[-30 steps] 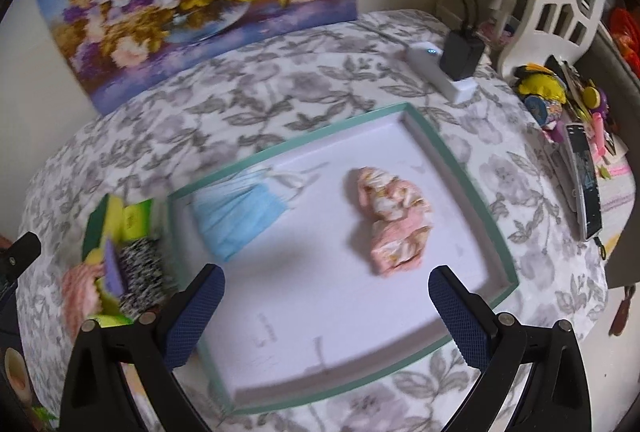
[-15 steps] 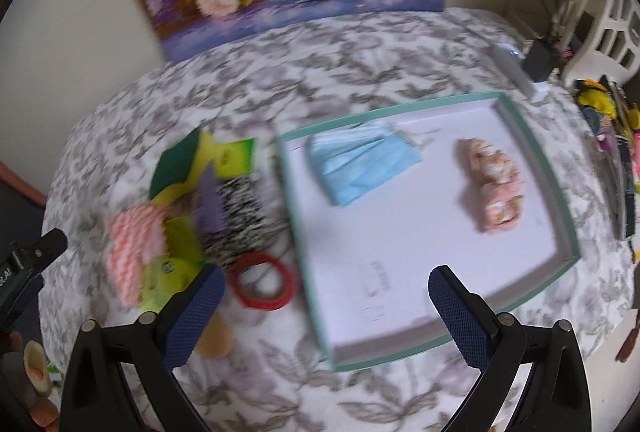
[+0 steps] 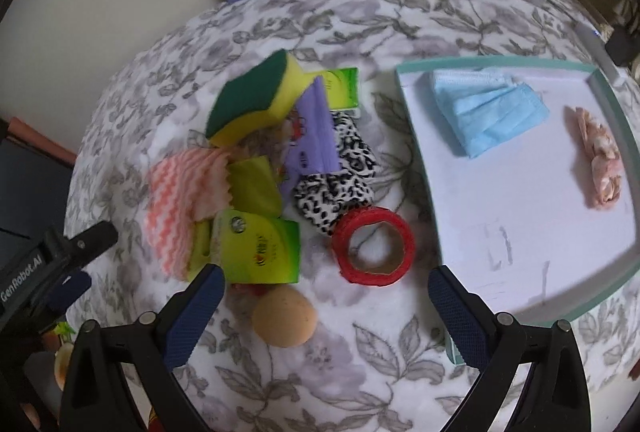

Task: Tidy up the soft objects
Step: 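Grasp the pink-white striped cloth with the left tool while the right tool grasps the red tape roll, then carry the striped cloth and red tape roll into the tray and release both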

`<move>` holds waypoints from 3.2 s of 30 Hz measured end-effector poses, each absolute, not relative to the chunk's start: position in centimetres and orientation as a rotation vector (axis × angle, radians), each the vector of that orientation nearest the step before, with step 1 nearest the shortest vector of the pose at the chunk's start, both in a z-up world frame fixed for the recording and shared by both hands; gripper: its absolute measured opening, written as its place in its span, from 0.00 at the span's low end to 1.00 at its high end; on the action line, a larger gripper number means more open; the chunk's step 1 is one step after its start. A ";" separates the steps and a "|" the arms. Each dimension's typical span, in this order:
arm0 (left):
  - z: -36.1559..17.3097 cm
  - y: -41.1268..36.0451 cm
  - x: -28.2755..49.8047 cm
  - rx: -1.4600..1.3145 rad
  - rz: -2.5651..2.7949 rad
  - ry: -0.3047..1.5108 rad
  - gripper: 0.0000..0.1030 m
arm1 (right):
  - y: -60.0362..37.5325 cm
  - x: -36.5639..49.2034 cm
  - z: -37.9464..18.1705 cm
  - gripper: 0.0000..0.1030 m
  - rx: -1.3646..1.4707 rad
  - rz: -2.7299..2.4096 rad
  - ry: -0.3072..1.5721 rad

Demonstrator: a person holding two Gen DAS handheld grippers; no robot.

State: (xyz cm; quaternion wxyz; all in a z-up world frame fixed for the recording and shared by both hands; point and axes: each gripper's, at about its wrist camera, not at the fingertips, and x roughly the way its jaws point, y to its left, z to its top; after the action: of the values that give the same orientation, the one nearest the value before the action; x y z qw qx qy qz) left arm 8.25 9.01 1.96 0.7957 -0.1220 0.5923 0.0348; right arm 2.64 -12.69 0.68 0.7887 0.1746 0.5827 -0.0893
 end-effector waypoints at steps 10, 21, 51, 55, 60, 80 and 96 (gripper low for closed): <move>-1.2 8.8 9.3 -0.266 0.069 1.357 0.86 | -14.7 3.1 -0.4 0.76 0.396 -0.187 1.267; -3.9 8.8 10.4 -0.300 0.038 1.415 0.70 | -13.9 3.8 -2.7 0.44 0.346 -0.148 1.328; -2.4 7.4 11.1 -0.337 -0.036 1.337 0.09 | -12.4 4.8 -2.9 0.10 0.293 -0.134 1.305; -0.7 7.9 10.9 -0.358 -0.054 1.284 0.08 | -12.7 4.4 -1.2 0.10 0.305 -0.123 1.263; 2.4 8.3 10.5 -0.371 -0.083 1.185 0.08 | -13.3 4.2 1.0 0.10 0.311 -0.117 1.198; 7.1 8.3 9.2 -0.320 -0.118 1.025 0.08 | -14.5 2.7 4.0 0.10 0.325 -0.120 1.125; 14.8 7.6 5.9 -0.300 -0.180 0.801 0.08 | -16.0 1.1 8.2 0.10 0.318 -0.170 1.021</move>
State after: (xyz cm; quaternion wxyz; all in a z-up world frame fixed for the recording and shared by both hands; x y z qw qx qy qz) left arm 5.91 7.63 14.81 0.9061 -0.1451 0.3877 -0.0869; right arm 1.06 -16.02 8.16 0.8569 0.1514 0.4861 -0.0809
